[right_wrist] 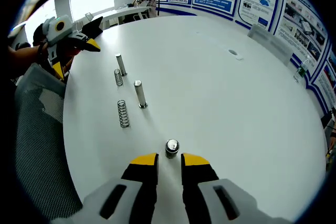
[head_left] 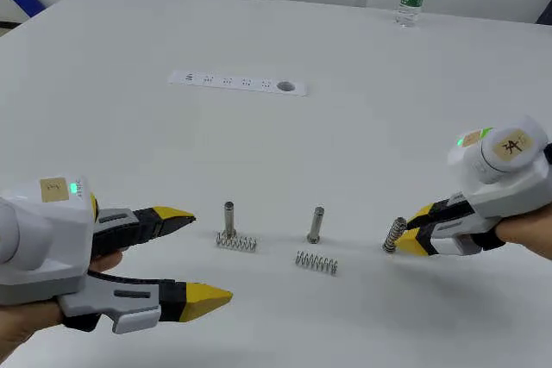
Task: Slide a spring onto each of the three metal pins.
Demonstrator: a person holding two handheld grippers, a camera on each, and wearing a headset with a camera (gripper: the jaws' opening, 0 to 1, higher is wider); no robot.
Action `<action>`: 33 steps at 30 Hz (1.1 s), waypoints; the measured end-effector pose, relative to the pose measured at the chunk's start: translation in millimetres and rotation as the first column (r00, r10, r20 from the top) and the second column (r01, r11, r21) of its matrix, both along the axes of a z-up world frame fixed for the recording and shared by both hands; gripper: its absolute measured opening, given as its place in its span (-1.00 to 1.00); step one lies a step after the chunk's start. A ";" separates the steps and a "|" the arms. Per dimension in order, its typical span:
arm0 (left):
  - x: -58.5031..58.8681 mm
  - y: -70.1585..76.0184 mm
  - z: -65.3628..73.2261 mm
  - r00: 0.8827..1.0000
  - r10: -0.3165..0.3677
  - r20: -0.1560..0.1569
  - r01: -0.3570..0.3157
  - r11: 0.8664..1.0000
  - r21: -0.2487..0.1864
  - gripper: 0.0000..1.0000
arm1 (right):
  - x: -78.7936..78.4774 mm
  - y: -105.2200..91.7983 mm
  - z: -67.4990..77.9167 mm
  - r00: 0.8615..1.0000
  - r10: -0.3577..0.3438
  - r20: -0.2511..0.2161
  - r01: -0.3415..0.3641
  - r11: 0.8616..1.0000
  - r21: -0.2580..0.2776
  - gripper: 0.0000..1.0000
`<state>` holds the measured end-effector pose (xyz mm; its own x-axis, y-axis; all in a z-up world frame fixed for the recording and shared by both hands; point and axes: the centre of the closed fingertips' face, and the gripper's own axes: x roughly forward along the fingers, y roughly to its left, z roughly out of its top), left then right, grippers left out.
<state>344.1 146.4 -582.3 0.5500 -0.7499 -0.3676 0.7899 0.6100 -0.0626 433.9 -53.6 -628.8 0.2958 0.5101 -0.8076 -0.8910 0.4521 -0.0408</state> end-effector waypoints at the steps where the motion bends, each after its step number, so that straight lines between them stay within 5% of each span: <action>1: 0.1 -0.1 0.1 1.000 0.000 0.000 0.000 1.000 -0.001 0.32 | -1.2 -1.1 -0.4 1.000 -0.001 0.001 0.001 1.000 -0.004 -0.63; 13: 0.7 -0.8 0.1 1.000 -0.004 0.002 0.004 1.000 -0.001 0.31 | -15.5 3.5 -2.3 1.000 0.012 -0.010 -0.012 1.000 0.002 -0.62; 33: -0.7 -1.9 0.8 1.000 -0.006 0.004 0.006 1.000 0.000 0.30 | -39.2 50.3 -4.0 0.992 0.124 -0.027 -0.123 0.992 0.030 -0.62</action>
<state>343.5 144.4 -581.6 0.5466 -0.7536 -0.3651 0.7941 0.6048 -0.0596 394.8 -3.3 -632.8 0.2062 0.5637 -0.7999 -0.9407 0.3393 -0.0034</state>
